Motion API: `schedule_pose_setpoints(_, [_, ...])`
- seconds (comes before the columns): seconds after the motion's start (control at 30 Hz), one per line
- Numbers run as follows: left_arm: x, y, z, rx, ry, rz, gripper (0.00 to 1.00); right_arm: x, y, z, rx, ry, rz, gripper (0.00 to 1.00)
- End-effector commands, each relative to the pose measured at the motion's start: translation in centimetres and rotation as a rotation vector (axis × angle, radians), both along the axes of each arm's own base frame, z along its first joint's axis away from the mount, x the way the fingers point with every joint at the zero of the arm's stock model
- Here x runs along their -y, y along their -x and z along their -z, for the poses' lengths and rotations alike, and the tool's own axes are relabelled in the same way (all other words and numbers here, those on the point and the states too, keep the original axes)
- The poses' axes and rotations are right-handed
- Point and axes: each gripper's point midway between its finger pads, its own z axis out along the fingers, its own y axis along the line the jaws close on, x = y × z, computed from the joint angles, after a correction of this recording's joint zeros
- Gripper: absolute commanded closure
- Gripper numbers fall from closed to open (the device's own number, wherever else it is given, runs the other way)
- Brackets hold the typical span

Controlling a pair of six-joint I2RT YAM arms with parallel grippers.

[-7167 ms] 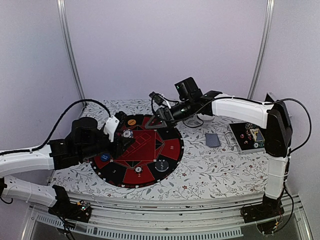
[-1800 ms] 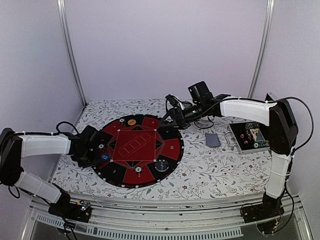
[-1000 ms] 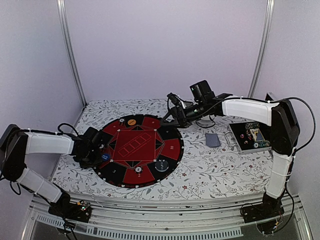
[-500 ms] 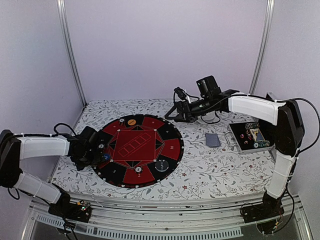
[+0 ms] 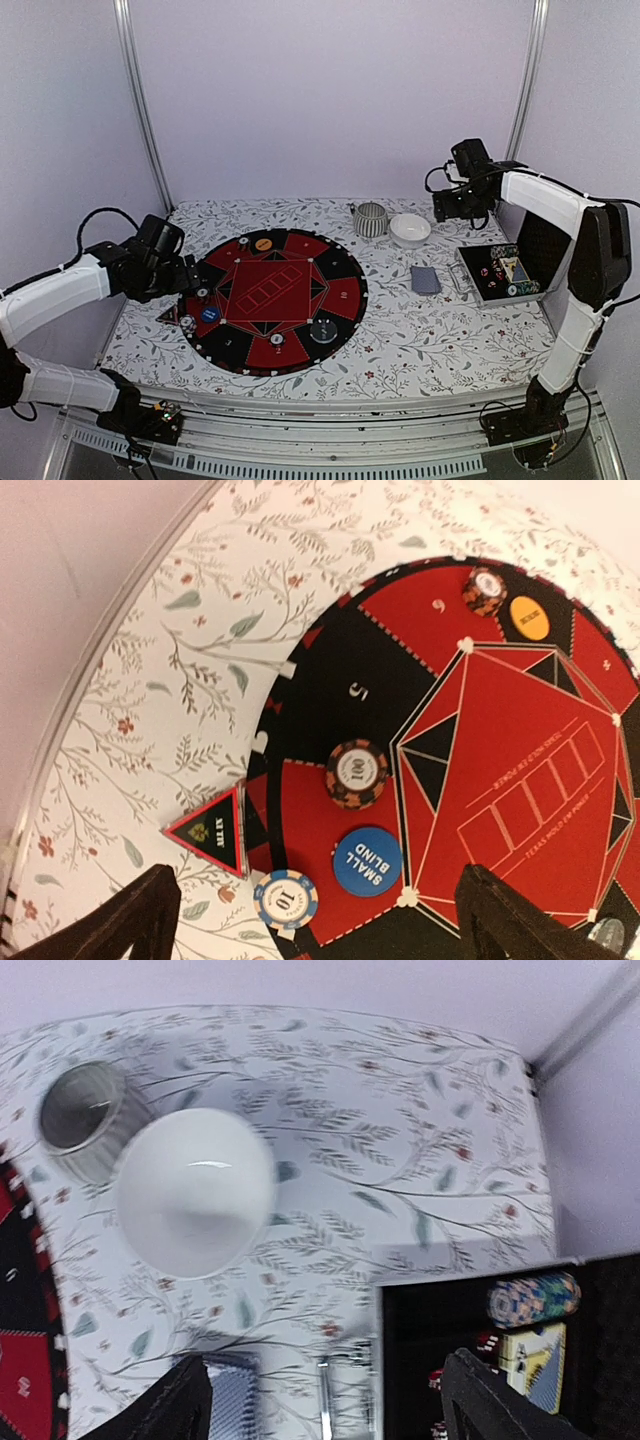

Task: Distribute texas hold em gaming equipment
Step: Pick up the pile of poker chips from the chip case.

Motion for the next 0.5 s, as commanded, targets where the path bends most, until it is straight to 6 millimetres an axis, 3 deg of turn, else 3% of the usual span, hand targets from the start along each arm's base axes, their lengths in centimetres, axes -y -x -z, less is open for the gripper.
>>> schedule_pose_setpoints(0.0, [0.2,-1.8,-4.3,0.083,-0.100,0.110,0.02,10.3,-0.9,1.9,-0.060,0.147,0.228,0.21])
schedule_pose_setpoints(0.1, [0.7,-3.2,-6.8,0.159,-0.146,0.175,0.02,14.1,-1.7,4.6,-0.113,0.186,0.301,0.23])
schedule_pose_setpoints(0.23, [0.9,-4.5,-8.6,0.225,-0.207,0.224,0.02,15.7,-2.6,7.3,-0.167,0.178,0.318,0.36])
schedule_pose_setpoints(0.4, [0.6,-4.9,-7.5,0.204,-0.251,0.242,0.02,17.1,-2.9,10.3,-0.224,0.197,0.344,0.37])
schedule_pose_setpoints(0.47, [0.6,-4.9,-6.9,0.183,-0.255,0.245,0.02,17.6,-2.8,11.5,-0.247,0.188,0.354,0.45])
